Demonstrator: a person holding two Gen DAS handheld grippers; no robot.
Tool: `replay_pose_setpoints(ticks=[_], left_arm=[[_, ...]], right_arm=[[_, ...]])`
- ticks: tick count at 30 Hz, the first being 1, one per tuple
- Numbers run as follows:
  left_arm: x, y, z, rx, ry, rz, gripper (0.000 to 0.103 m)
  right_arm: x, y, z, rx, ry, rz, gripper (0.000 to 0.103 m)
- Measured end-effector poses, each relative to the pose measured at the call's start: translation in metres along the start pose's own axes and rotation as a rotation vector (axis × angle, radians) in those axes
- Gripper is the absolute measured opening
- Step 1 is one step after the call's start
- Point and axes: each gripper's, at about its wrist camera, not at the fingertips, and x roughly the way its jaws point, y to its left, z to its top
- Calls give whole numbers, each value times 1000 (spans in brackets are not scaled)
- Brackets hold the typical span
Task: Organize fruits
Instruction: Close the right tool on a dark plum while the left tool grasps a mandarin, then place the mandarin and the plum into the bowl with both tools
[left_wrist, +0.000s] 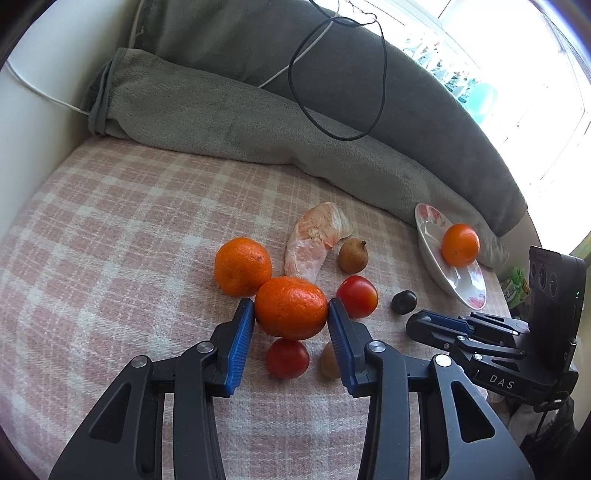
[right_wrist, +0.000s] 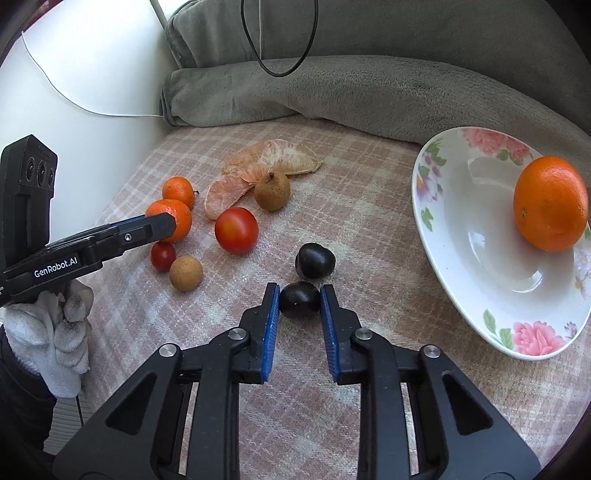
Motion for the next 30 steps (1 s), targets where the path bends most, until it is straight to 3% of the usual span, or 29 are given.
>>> replay_pose_setpoints(ticks=[17,30], left_arm=[[1,-56,15,90,-33,-70,39],[29,-115,32,175,-19,-137,39]], right_arm=[[-65,-34,-16,60,-114,-39,23],[-76,-72,-18,121,-150,-77,23]])
